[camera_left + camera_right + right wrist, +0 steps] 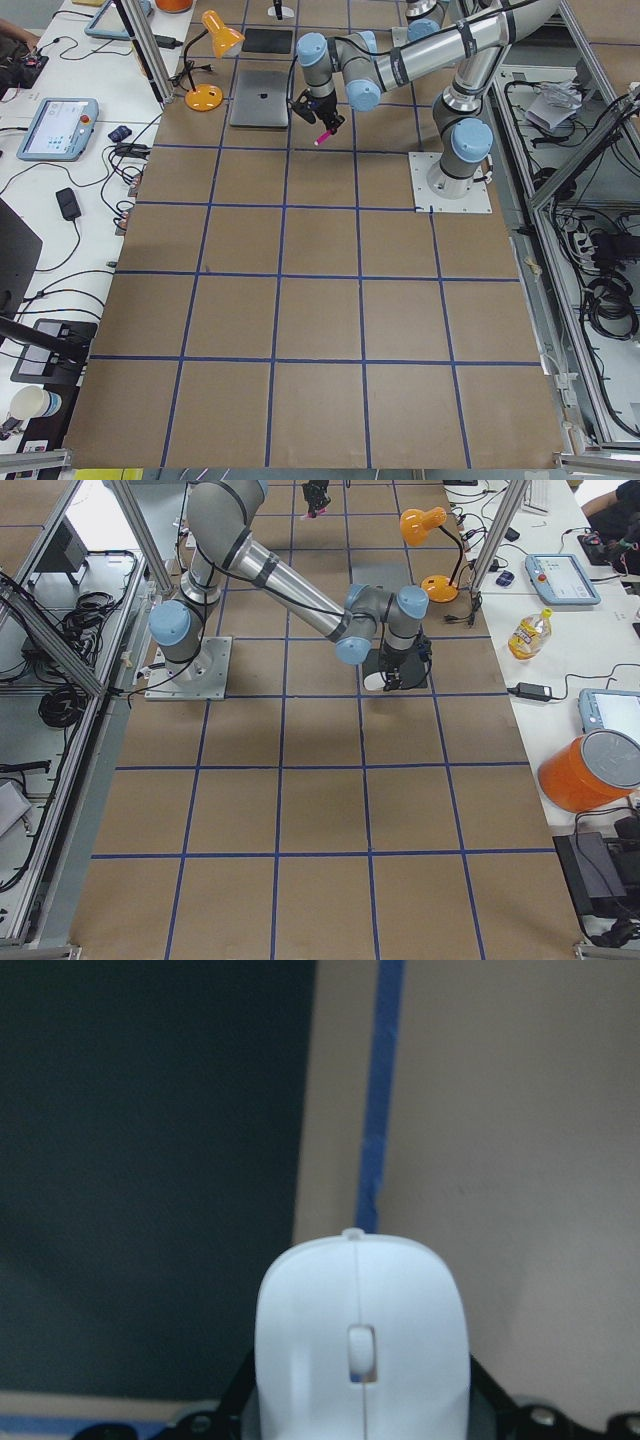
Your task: Place pen and mouse around notebook
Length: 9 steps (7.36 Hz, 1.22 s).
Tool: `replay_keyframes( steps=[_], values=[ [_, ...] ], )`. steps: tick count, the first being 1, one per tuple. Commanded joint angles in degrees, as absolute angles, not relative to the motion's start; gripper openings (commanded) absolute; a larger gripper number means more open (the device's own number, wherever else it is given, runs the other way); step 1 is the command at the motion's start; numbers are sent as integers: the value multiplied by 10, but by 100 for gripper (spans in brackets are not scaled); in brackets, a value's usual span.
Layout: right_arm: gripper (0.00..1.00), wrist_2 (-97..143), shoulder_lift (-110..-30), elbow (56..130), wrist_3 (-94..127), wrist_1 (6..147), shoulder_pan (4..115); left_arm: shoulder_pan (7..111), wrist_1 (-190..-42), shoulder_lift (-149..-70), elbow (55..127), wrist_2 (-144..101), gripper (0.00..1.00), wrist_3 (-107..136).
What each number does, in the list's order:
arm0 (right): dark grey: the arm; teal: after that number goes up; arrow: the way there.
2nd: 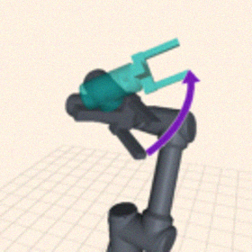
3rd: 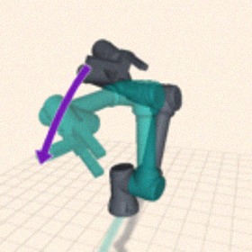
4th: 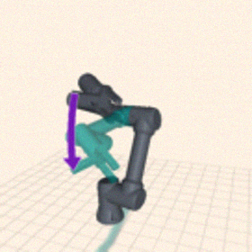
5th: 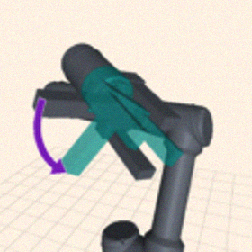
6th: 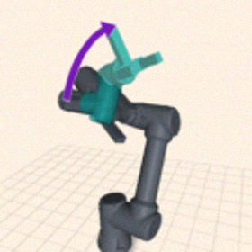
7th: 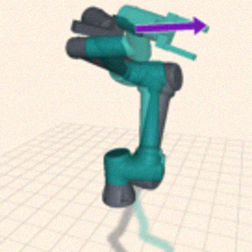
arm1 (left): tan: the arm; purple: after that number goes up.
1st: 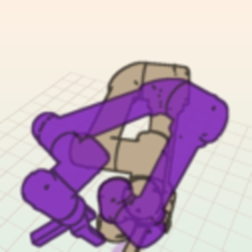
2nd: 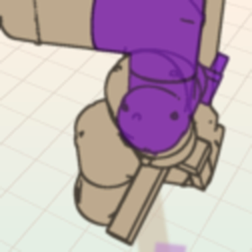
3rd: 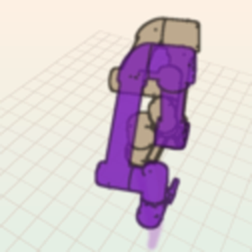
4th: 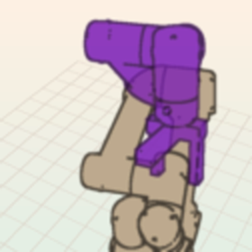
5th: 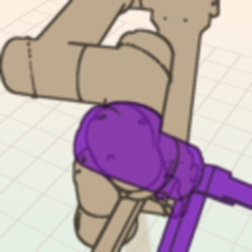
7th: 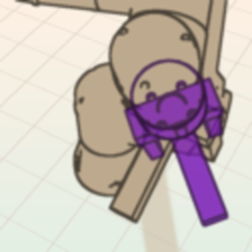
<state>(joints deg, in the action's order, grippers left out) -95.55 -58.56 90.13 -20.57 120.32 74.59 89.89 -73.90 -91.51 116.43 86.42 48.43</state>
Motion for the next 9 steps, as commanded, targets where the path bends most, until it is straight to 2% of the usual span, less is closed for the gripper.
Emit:
replay_keyframes(
  steps=[1,3,5,7,9],
  values=[
    [45,-941,-548,863,-118,1206,808,1021,-652,-953,1163,845,0,750],
    [46,-930,-535,863,-115,1210,809,1051,-534,-1018,1162,815,5,894],
    [46,-915,-531,862,-91,1208,809,1095,-464,-1069,1150,814,1,973],
    [50,-917,-533,861,-75,1203,806,1120,-466,-1112,1102,817,1,1091],
    [52,-918,-534,862,-75,1202,804,1135,-466,-1155,1070,820,1,1102]
  ],
)
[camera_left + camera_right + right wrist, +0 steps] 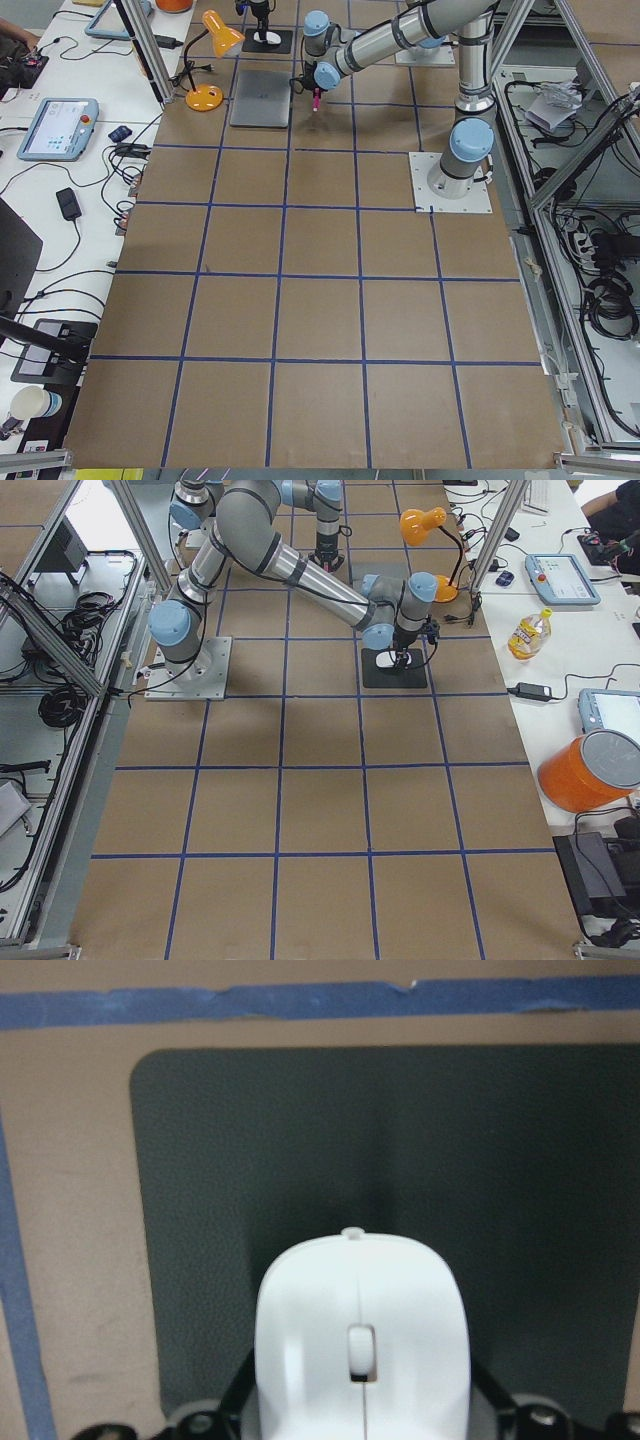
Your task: Place pen and mouse around notebook
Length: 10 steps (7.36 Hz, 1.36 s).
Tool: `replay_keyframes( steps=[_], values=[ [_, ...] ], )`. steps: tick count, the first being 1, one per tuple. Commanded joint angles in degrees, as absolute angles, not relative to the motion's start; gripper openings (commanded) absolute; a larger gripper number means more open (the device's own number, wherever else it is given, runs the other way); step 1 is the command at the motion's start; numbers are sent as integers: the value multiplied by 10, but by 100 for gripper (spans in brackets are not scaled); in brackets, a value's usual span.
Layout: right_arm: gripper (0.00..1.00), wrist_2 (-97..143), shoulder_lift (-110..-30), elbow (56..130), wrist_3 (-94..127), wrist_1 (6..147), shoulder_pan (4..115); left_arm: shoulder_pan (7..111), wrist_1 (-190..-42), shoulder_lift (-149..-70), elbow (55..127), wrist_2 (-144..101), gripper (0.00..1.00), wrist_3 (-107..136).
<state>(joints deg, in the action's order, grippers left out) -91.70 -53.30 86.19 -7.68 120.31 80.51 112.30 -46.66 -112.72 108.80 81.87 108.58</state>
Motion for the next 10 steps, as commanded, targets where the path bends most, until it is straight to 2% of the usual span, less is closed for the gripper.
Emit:
replay_keyframes(
  steps=[1,2,3,4,5,7,10],
  values=[
    [54,-919,-534,863,-75,1202,803,1140,-468,-1163,1070,835,1,1094],
    [59,-920,-533,864,-75,1202,803,1140,-488,-1165,1072,841,0,1086],
    [79,-921,-533,863,-75,1202,803,1140,-490,-1166,1070,841,0,1086],
    [81,-932,-533,861,-75,1202,803,1140,-488,-1169,1070,842,16,1085],
    [83,-933,-534,861,-75,1201,803,1140,-483,-1169,1070,841,99,1069],
    [83,-933,-578,856,-75,1127,804,1136,-490,-1146,1065,840,100,1001],
    [83,-933,-713,860,-69,989,827,1077,-537,-1088,1049,838,100,834]
  ],
)
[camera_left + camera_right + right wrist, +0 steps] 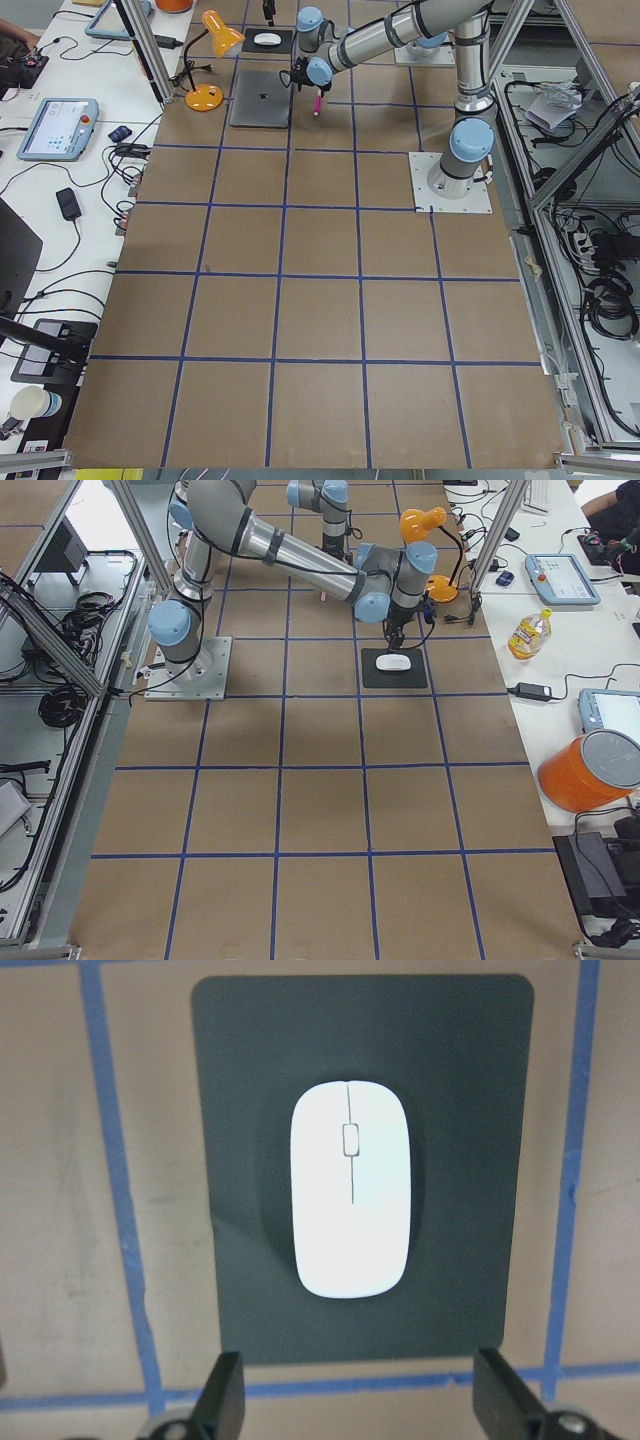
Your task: Place pen and mouse around notebook
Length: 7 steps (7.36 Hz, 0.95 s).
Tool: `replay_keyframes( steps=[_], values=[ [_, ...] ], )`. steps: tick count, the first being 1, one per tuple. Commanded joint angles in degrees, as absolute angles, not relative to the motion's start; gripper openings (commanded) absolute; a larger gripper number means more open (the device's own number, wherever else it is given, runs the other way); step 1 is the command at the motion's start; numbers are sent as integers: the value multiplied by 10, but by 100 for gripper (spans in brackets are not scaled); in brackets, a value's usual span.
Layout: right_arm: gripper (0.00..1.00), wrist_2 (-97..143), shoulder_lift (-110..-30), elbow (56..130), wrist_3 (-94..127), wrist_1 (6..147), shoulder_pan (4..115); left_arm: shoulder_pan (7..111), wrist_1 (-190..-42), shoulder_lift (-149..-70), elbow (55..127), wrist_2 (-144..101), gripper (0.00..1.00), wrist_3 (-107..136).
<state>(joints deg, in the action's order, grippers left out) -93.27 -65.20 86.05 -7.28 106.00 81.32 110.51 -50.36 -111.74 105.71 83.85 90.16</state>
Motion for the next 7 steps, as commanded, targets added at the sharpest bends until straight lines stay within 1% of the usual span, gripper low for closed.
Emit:
replay_keyframes(
  steps=[1,3,5,6,7],
  values=[
    [83,-934,-762,860,-69,949,843,1044,-605,-1055,1049,843,100,680],
    [85,-932,-830,865,-41,885,882,953,-675,-987,1048,844,100,472],
    [91,-927,-870,871,-28,886,899,872,-777,-935,1044,887,100,223],
    [94,-928,-883,892,-32,888,902,862,-800,-913,1026,923,100,110],
    [100,-924,-900,904,-35,923,901,865,-851,-902,1000,930,100,57]
  ],
)
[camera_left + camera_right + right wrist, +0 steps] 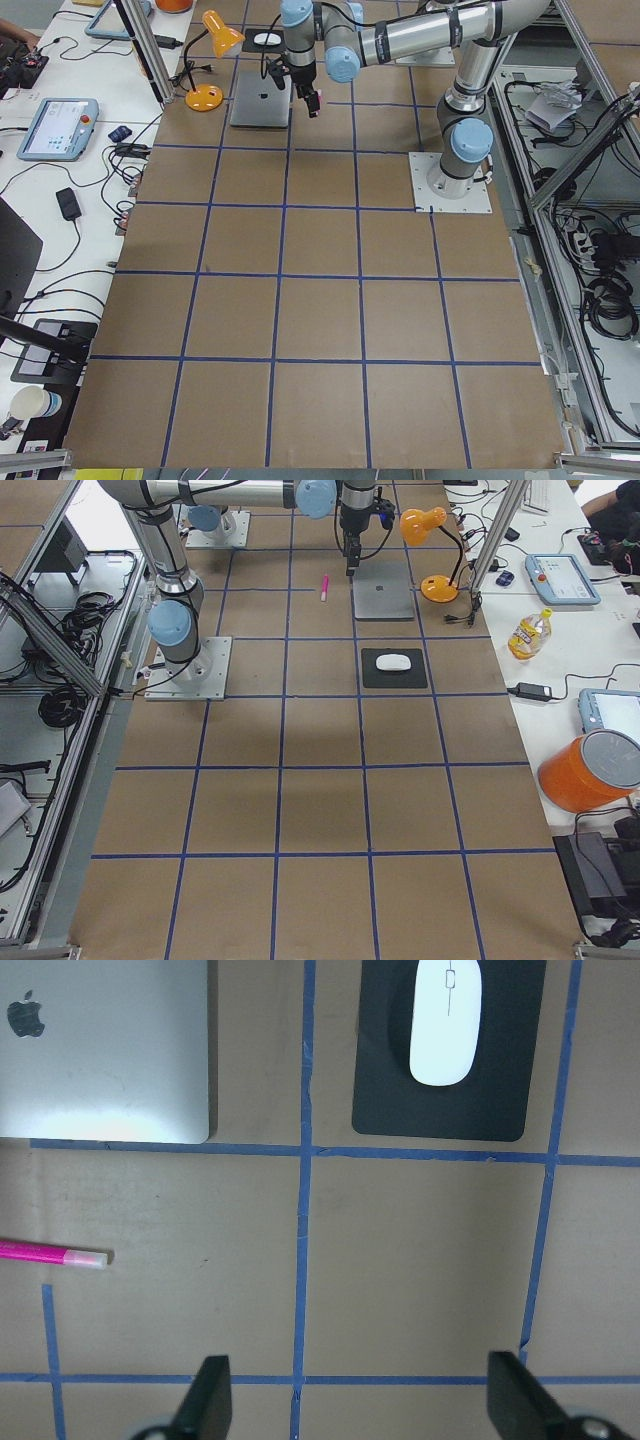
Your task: Place pen and mouse around notebook
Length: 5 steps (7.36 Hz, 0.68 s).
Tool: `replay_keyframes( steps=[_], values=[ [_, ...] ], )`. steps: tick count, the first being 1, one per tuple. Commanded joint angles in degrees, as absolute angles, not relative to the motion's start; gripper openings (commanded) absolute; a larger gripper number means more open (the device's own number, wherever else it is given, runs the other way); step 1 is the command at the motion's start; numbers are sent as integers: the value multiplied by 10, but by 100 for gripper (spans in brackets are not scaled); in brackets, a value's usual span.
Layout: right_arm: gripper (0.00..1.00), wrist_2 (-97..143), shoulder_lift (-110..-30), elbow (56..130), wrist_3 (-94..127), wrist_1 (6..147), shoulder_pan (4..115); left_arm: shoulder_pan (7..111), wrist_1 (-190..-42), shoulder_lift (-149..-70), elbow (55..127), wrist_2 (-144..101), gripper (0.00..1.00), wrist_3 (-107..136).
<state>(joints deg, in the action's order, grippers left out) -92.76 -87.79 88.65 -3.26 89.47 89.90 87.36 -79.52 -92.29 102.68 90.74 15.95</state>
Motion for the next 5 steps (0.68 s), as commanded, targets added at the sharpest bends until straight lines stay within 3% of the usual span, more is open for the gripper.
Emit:
replay_keyframes(
  steps=[1,3,5],
  values=[
    [100,-924,-901,907,-33,934,901,872,-868,-903,970,913,100,41],
    [100,-903,-900,897,-16,935,901,911,-917,-911,895,911,100,-4],
    [100,-902,-907,894,-1,883,900,911,-929,-903,883,919,100,-93]
  ],
)
